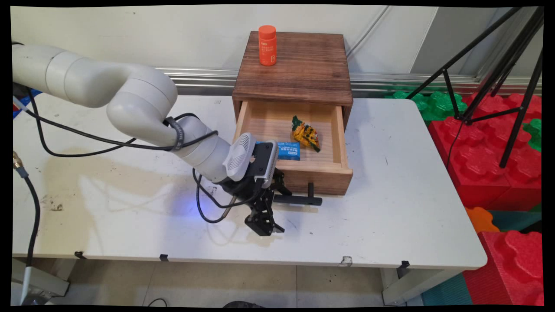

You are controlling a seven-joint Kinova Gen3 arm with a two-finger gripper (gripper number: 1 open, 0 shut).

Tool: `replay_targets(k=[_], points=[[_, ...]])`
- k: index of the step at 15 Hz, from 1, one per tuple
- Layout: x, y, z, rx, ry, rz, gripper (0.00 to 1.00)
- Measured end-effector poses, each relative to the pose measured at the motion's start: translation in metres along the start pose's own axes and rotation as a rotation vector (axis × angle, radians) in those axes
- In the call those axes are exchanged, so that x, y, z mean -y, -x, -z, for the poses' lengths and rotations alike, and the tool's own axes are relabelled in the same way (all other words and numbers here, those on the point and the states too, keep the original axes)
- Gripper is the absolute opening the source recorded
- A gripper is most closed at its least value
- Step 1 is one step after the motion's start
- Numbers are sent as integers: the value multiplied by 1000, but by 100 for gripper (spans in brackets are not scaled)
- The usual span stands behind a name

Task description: Open the drawer

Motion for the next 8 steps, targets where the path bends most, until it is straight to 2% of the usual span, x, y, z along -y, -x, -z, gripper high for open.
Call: replay_targets(k=[8], points=[[-12,-3,2,-10,17,7,100]])
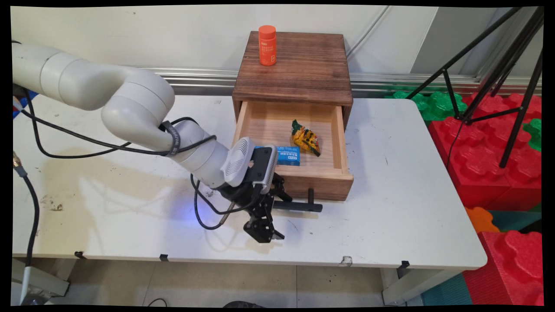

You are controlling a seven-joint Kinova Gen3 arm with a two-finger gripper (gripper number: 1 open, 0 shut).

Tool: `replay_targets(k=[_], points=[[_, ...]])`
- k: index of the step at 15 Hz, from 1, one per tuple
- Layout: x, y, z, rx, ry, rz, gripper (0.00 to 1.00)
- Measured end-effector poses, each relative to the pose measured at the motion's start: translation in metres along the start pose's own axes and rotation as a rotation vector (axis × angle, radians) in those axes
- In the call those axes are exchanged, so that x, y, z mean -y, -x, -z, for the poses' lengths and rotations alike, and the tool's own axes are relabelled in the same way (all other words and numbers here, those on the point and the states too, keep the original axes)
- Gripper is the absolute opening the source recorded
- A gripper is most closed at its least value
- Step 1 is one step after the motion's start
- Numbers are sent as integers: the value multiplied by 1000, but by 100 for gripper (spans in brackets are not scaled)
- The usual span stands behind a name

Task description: Open the drawer

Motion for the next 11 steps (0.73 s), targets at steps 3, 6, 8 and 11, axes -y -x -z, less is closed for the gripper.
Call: replay_targets(k=[3,6,8,11], points=[[-3,-1,0,-3,5,1,100],[-7,-3,1,-7,11,1,100],[-9,-3,1,-9,14,2,100],[-12,-5,1,-13,17,3,100]])
